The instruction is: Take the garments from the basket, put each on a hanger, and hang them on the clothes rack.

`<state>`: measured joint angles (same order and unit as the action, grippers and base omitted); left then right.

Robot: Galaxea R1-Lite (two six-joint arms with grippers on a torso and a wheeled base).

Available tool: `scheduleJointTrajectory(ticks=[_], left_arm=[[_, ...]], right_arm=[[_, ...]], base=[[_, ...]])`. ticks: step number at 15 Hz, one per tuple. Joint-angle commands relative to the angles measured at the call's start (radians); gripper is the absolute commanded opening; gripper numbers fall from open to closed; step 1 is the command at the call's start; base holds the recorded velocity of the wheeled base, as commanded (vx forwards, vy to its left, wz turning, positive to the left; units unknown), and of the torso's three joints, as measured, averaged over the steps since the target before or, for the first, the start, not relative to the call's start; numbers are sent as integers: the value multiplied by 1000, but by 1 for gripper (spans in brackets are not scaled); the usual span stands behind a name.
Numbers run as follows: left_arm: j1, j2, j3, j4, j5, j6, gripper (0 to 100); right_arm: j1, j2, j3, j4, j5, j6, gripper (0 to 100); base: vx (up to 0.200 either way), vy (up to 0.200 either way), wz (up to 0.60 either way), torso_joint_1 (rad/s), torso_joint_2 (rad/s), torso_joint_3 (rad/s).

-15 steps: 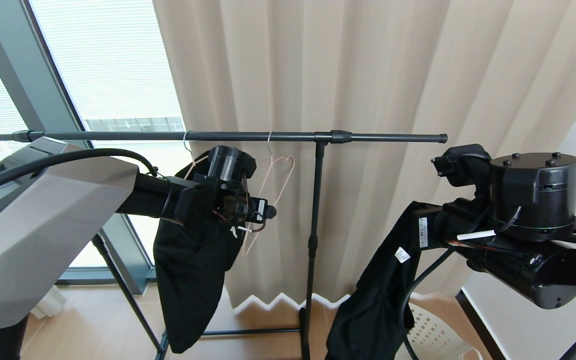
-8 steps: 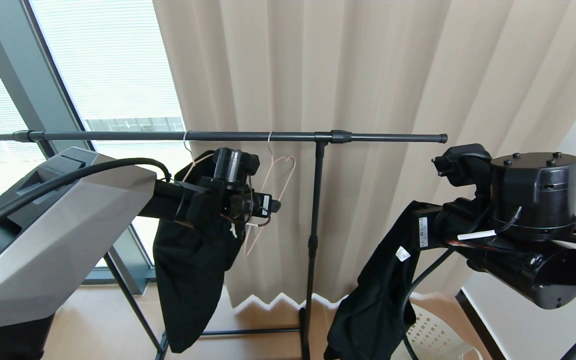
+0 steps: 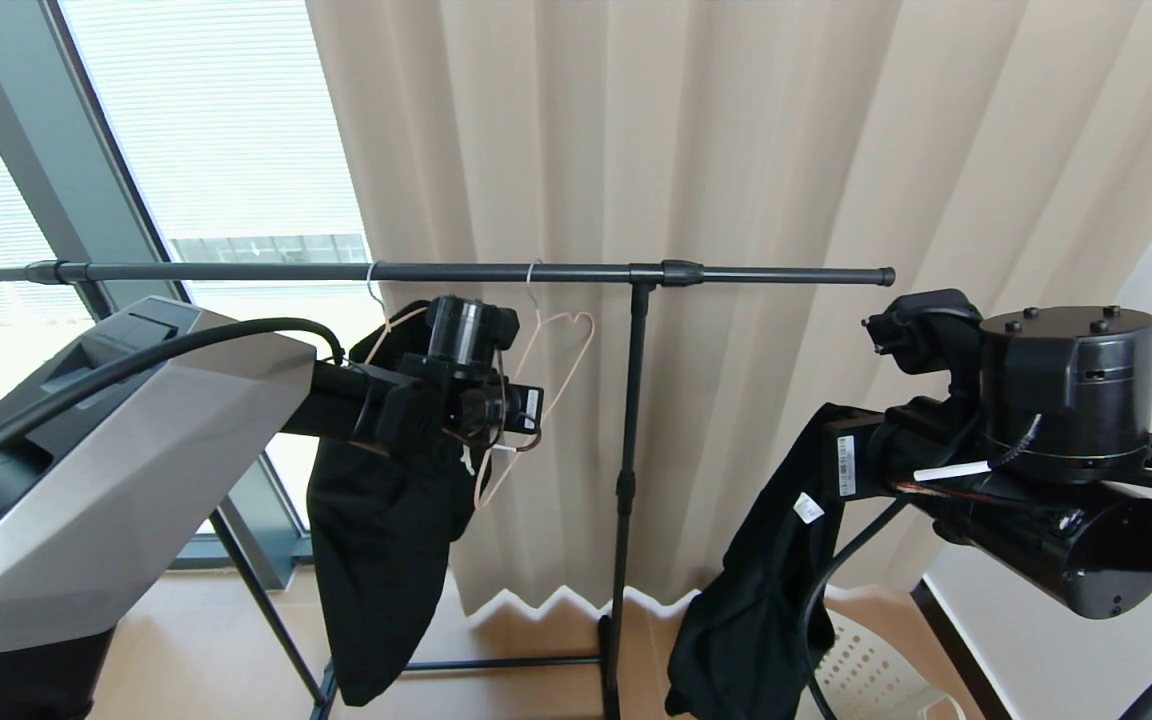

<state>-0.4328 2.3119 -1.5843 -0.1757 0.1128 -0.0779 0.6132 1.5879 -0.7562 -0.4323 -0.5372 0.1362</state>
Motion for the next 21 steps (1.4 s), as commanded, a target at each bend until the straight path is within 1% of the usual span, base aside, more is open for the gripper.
scheduleJointTrajectory(ticks=[1,4,7,14,17,18,21], left_arm=[[2,-8,1,-1,1,-2,0],[5,-40,6,-1,1,-3,0],[0,-94,35,1,1,-2,0],[-23,-206,152,-2,-2,1,0],[-30,-244,244,-70,-2,6,0],[-32,-255,279,-108,-2,7,0],[-41,-301,329,-128,-2,9,0]], right_arm=[[0,1,0,0,0,0,0],[0,1,0,0,0,0,0],[0,1,0,0,0,0,0],[0,-3,5,-2,0,0,0],[2,-2,5,-2,0,0,0],[2,-2,5,-2,-1,0,0],[2,-5,5,-2,-1,0,0]], base=[[0,0,0,0,0,0],[0,0,0,0,0,0],[0,0,0,0,0,0],[0,0,0,0,0,0],[0,0,0,0,0,0],[0,0,0,0,0,0],[0,0,0,0,0,0]])
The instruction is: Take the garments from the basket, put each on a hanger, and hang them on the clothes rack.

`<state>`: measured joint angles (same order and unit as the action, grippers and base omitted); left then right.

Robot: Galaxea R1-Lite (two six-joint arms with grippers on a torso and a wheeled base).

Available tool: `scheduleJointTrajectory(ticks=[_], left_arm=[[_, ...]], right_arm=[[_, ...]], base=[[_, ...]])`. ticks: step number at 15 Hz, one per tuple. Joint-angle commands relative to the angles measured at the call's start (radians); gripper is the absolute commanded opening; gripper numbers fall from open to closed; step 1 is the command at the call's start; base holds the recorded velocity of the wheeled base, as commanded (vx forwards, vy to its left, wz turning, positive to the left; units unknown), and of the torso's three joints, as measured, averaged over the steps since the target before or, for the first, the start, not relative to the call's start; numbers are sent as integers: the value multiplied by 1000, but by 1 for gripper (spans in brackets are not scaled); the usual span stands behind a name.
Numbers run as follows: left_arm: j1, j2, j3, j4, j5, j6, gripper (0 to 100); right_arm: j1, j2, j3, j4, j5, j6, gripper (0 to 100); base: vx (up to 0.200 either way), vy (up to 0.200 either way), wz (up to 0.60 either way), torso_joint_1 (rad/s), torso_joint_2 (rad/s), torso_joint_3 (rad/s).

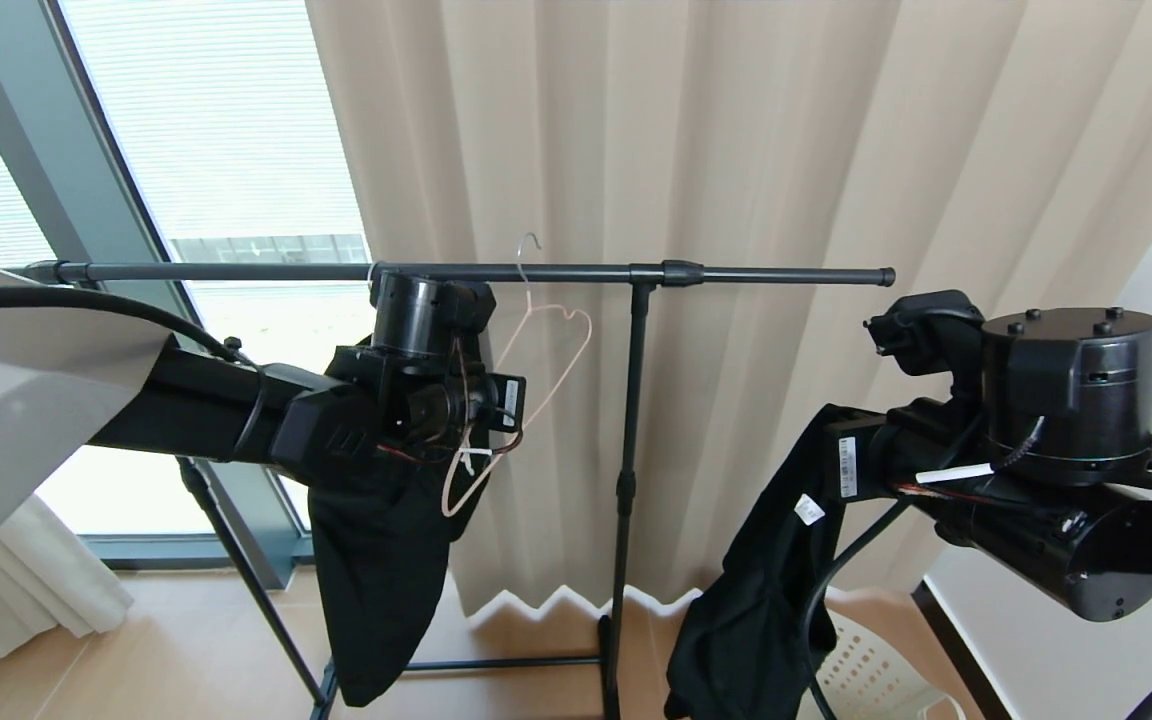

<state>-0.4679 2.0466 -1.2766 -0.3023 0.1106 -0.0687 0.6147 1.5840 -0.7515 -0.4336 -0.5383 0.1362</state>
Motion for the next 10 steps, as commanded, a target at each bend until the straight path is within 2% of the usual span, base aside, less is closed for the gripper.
scheduleJointTrajectory(ticks=[1,3,5,6,8,10], left_arm=[[-9,-59,46,-1,0,0,0],[-14,-112,108,-3,0,1,0],[-14,-126,123,-1,0,1,0],[-21,-217,230,-4,-3,38,0],[-26,-270,321,-44,-8,46,0],[-34,-356,471,-156,-12,58,0]], right_arm=[[0,-1,0,0,1,0,0],[0,2,0,0,1,0,0],[0,4,0,0,1,0,0],[0,8,-2,0,1,0,0],[0,8,0,0,1,0,0],[0,11,1,0,3,2,0]], base=[[0,0,0,0,0,0],[0,0,0,0,0,0],[0,0,0,0,0,0],[0,0,0,0,0,0],[0,0,0,0,0,0],[0,0,0,0,0,0]])
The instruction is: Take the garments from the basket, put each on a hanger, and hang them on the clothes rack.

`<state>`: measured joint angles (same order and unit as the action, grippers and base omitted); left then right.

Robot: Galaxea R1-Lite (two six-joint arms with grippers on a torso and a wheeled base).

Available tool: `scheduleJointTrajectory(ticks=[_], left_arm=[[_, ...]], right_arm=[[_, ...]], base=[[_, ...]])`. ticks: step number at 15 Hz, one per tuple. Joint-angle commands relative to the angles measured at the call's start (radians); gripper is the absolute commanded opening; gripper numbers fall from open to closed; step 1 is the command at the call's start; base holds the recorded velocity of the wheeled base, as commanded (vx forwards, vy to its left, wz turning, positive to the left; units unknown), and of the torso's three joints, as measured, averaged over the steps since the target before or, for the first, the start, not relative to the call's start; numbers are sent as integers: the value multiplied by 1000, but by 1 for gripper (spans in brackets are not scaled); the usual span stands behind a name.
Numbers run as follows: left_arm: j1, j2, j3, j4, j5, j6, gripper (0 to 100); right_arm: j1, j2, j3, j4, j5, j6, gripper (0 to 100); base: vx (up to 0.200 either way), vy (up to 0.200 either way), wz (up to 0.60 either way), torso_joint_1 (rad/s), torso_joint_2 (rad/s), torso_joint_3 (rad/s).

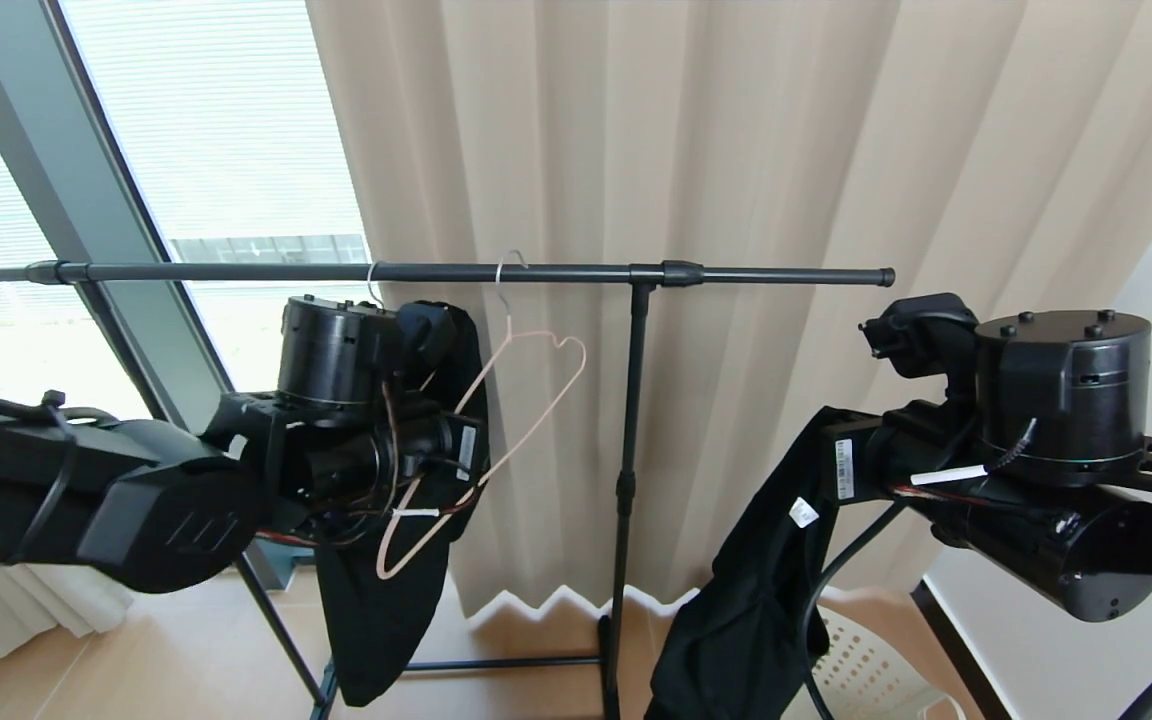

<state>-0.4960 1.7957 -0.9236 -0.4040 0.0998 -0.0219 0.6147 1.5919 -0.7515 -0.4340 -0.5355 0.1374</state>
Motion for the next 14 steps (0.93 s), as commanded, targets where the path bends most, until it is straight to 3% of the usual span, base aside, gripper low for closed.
scheduleJointTrajectory(ticks=[1,6,8,9,14], left_arm=[[-6,-138,175,-88,-18,27,0],[-6,-279,408,-234,-127,42,0],[-4,-302,445,-245,-150,54,0],[7,-343,536,-280,-216,109,0],[23,-355,649,-421,-336,158,0]], right_arm=[[0,14,1,0,0,1,0],[0,10,8,0,-1,1,0],[0,11,6,0,-1,-1,0],[0,16,1,0,-4,-4,0],[-1,14,3,1,-9,-10,0]], base=[[0,0,0,0,0,0],[0,0,0,0,0,0],[0,0,0,0,0,0],[0,0,0,0,0,0],[0,0,0,0,0,0]])
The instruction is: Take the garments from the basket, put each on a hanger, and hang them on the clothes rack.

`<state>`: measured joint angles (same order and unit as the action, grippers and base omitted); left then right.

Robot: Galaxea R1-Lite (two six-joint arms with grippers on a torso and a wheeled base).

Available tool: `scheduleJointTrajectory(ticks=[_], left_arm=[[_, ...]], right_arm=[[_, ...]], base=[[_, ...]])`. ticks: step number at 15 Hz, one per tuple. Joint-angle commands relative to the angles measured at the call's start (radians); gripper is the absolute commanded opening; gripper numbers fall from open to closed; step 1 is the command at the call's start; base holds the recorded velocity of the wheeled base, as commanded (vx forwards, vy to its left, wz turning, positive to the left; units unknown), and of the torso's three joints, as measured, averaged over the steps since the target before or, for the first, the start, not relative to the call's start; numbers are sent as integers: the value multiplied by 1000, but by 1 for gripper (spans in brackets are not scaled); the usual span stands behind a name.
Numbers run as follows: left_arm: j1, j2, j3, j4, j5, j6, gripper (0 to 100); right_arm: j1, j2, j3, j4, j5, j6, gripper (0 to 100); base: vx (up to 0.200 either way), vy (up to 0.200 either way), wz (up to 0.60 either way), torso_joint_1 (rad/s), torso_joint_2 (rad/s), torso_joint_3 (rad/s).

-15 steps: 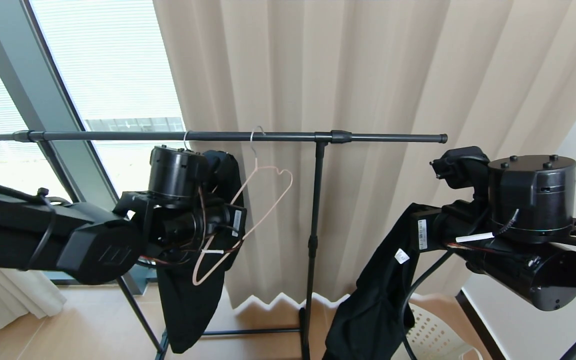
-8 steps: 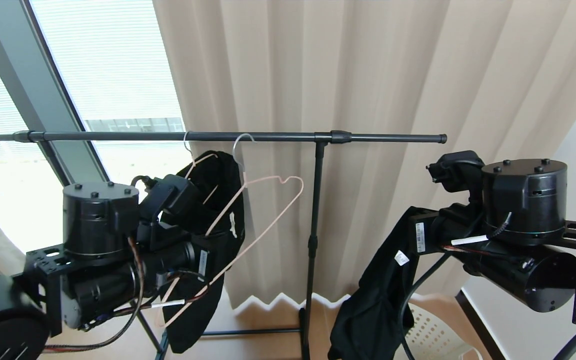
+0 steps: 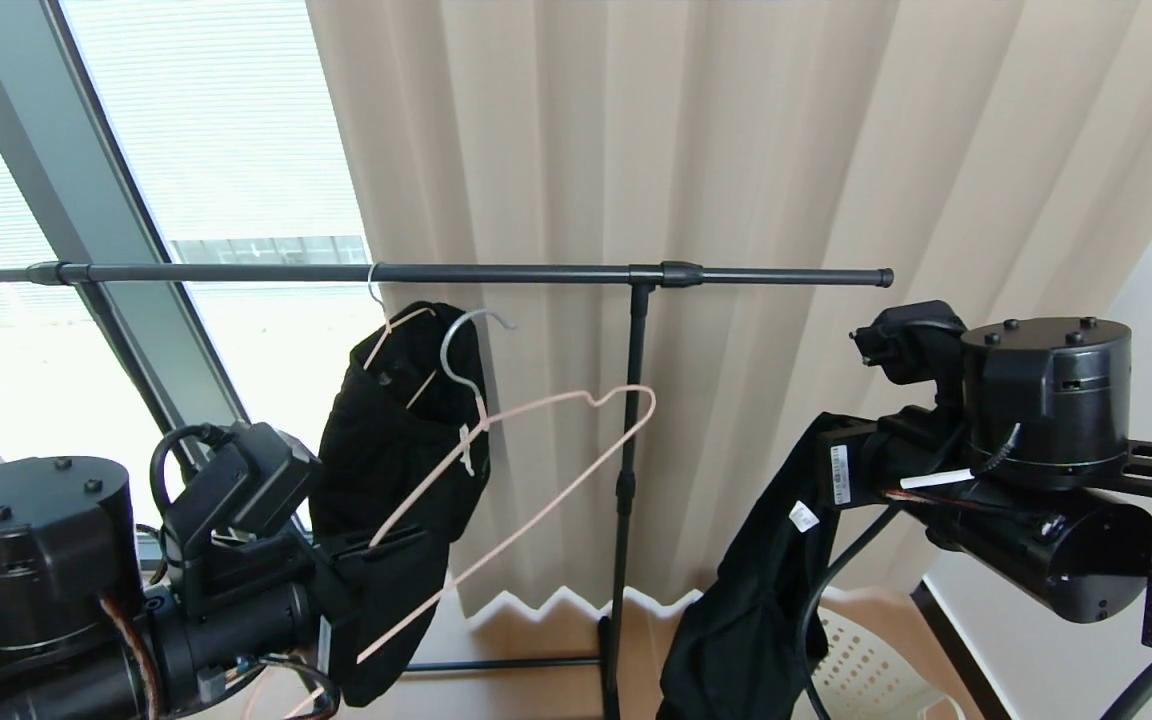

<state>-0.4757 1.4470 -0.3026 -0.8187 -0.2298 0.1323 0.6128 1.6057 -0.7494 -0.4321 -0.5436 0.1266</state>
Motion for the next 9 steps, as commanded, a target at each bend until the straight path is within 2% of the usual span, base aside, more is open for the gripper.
scheduleJointTrajectory(ticks=[1,4,6,9], left_arm=[[3,-8,51,-33,-17,9,0],[2,-7,131,-145,-60,12,0],[-3,-11,163,-169,-75,21,0],[-20,-11,194,-169,-106,82,0]], right_arm=[[-1,0,-2,0,-1,-15,0],[-8,2,-16,0,-22,-58,0],[-15,3,-28,1,-32,-71,0],[-41,43,-65,0,-47,-87,0]], base=[[0,0,0,0,0,0],[0,0,0,0,0,0],[0,0,0,0,0,0],[0,0,0,0,0,0]])
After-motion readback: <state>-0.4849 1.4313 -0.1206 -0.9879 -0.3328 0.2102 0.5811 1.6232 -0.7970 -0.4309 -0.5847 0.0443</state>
